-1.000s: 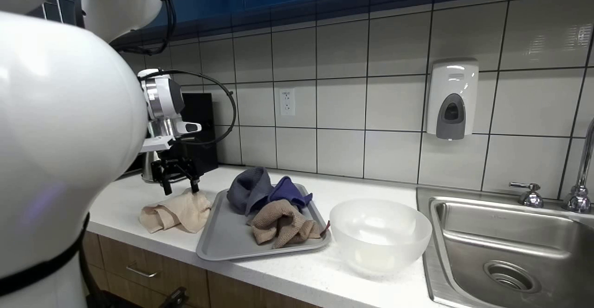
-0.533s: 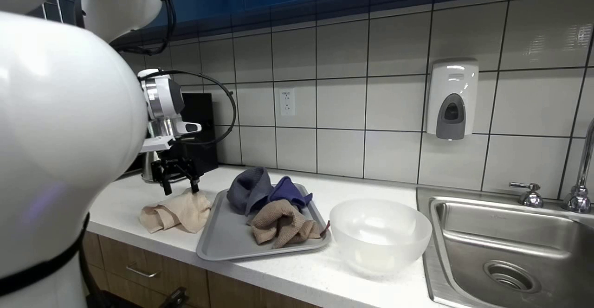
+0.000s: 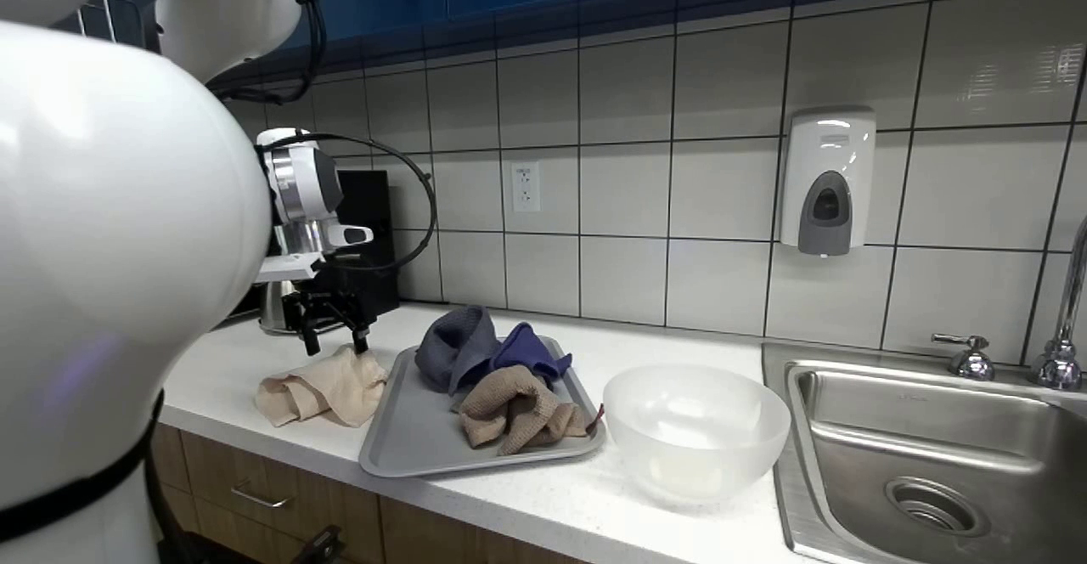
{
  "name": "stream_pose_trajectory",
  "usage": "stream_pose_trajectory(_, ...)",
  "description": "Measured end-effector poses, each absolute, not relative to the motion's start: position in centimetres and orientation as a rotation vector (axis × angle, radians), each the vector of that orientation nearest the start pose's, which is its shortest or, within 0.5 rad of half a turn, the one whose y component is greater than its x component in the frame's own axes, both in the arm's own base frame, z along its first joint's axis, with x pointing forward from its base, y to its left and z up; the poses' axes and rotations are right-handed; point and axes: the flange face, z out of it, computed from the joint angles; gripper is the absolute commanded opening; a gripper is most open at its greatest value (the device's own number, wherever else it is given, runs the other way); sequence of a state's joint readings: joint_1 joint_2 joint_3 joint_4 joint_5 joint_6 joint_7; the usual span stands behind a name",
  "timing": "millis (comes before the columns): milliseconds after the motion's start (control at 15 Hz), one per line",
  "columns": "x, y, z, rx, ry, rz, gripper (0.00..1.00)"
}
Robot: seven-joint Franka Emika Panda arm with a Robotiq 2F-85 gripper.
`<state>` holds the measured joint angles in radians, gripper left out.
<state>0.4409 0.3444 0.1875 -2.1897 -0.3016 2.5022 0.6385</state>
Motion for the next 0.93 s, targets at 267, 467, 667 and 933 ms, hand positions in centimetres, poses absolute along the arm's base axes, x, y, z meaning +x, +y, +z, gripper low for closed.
stream_pose_trajectory(267,44.9,32.9,22.4,-3.214,-0.332,-0.103,1.00)
stream_pose_trajectory(467,44.7,33.0,21.7,-3.217,-0.327,-0.091,1.00)
stream_pose_trajectory(667,44.4,33.1,20.7,-3.229,-0.312,-0.072,1.00)
stream_pose_trajectory(933,44.0,33.3,19.5,-3.239,-0.285,-0.057,1.00)
